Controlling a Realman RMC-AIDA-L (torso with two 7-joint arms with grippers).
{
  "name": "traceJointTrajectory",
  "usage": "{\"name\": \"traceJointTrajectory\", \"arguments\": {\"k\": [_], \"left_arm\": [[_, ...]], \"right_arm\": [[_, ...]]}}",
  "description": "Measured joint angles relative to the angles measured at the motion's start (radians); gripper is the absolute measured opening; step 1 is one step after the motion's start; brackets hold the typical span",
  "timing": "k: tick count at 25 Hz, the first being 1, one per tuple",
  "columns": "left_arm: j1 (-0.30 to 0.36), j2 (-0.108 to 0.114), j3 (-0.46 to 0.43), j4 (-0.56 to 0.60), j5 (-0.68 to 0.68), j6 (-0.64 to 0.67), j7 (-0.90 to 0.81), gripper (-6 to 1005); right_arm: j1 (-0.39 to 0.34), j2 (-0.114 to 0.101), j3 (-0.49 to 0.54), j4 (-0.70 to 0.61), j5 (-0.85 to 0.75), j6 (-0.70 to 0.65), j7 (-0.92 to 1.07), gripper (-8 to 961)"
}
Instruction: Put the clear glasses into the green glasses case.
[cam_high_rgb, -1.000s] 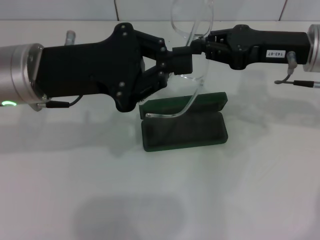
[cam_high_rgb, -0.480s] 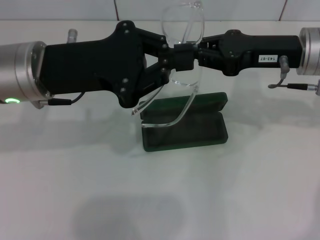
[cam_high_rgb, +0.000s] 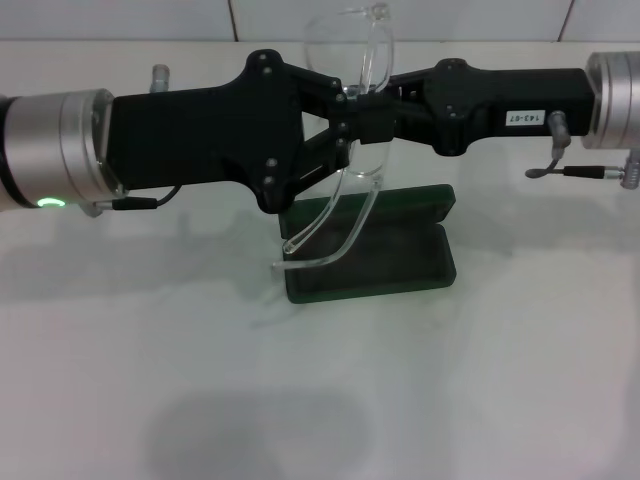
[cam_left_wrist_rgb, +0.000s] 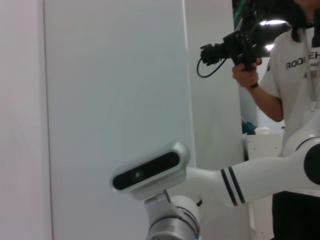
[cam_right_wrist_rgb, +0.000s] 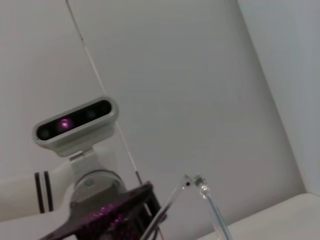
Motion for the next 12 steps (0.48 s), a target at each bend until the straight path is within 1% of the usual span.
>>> {"name": "traceJointTrajectory", "arguments": {"k": [7, 12], "left_arm": [[-0.001, -0.001, 0.008, -0.004, -0.005, -0.024, 0.021, 52], [-0.011, 0.0, 0.007, -0.032, -0.008, -0.027, 0.04, 52]], "right_arm": [[0.009, 0.0, -0.027, 0.0, 0.009, -0.007, 0.0, 105], [0.011, 0.0, -0.038, 0.0, 0.021, -0.018, 0.0, 105]]}}
